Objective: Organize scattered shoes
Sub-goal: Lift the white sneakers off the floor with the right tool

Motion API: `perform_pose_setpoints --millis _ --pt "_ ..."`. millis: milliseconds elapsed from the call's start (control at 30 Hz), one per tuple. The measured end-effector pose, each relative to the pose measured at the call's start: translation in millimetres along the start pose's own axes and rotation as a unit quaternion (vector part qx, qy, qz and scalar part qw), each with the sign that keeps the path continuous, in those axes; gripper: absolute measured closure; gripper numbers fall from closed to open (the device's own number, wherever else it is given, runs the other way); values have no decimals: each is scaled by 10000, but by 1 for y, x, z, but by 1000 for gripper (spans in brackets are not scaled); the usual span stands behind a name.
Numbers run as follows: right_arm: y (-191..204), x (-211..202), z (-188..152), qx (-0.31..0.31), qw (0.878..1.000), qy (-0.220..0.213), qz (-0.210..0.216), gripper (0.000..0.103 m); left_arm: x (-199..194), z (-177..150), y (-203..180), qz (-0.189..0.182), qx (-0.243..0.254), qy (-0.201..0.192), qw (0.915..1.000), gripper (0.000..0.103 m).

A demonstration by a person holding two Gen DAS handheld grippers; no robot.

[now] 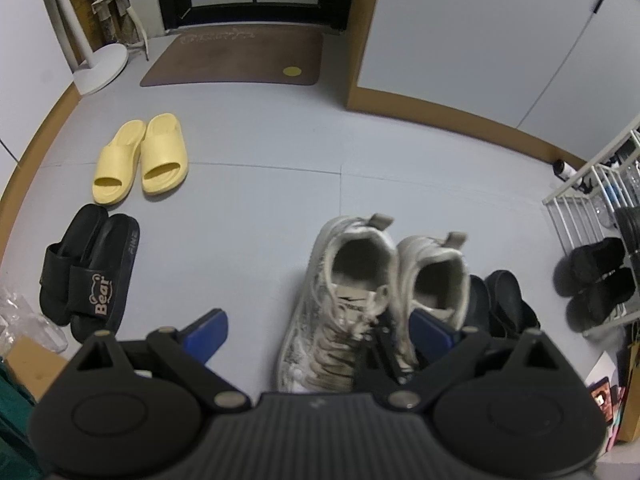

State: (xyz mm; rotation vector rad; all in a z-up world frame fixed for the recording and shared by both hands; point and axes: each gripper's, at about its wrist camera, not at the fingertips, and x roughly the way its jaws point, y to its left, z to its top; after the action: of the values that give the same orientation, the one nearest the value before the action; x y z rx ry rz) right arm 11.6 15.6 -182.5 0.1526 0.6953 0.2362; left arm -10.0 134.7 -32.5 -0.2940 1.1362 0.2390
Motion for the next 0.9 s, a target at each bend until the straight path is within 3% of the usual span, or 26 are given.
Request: perform_pose_setpoints --millis 233,533,733,900 --pt "-32 -31 22 102 9997 -135 -184 84 -7 -5 12 -59 34 -17 10000 5" --pt "-62 -81 47 -4 9982 -444 -406 84 -24 -11 -10 -379 129 -156 9991 5" --pt "-83 -106 73 134 9975 -458 -518 84 -33 -11 -17 -618 81 -265 9977 5" --pt "-93 -139 108 31 9959 -718 -542 84 -36 -9 -14 -744 130 -257 9968 5"
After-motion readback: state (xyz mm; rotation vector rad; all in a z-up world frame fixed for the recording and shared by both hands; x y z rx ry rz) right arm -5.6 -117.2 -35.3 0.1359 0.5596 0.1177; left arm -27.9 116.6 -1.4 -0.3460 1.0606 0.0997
